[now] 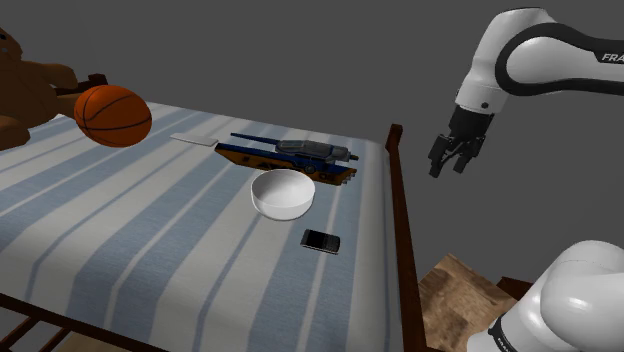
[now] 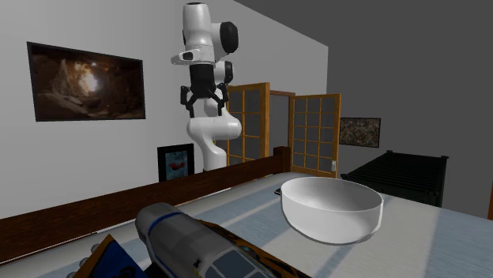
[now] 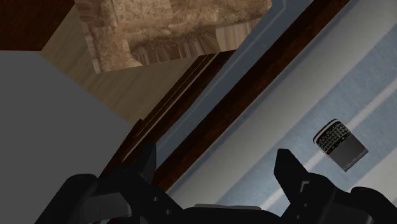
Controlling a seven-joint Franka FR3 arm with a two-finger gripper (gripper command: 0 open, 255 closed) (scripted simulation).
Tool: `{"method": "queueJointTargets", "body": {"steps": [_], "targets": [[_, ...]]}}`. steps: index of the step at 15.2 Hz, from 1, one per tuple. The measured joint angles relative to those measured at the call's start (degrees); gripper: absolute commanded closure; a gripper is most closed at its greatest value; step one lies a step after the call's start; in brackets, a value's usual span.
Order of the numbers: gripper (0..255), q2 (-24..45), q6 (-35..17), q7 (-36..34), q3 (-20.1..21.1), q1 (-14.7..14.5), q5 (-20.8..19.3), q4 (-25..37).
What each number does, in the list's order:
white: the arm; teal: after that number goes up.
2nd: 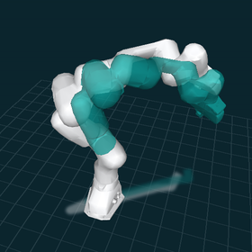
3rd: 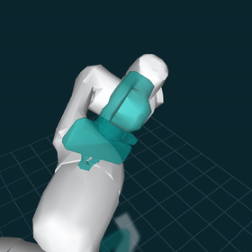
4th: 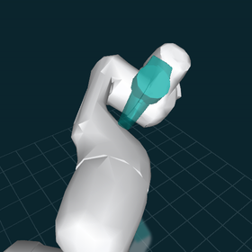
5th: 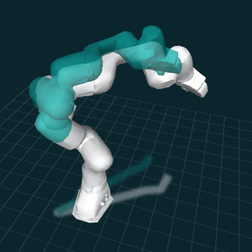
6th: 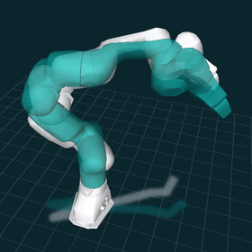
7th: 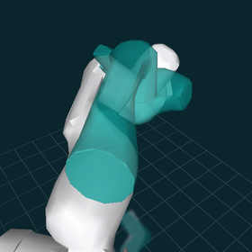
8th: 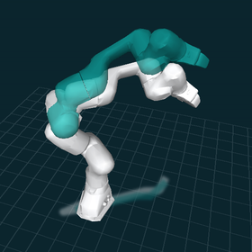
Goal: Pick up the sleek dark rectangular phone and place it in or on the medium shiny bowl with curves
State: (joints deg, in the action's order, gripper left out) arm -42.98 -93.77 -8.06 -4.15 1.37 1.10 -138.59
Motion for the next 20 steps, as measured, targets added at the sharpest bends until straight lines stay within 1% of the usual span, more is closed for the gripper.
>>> {"method": "queueJointTargets", "body": {"steps": [2,3,7,13,16,20], "targets": [[0,0.3,-0.5,0.2,0.3,-0.4,0.2,-0.2],[0,0.9,-1.7,0.5,0.7,-1.0,0.4,-0.7],[0,5.5,-8.1,2.3,2.6,-3.8,1.3,-2.2],[0,14.1,-18.0,4.8,6.3,-8.3,2.8,-2.7],[0,17.6,-21.8,5.6,8.3,-10.5,3.3,-2.7],[0,24.2,-27.6,7.0,10.8,-13.0,3.3,-1.5]]}}
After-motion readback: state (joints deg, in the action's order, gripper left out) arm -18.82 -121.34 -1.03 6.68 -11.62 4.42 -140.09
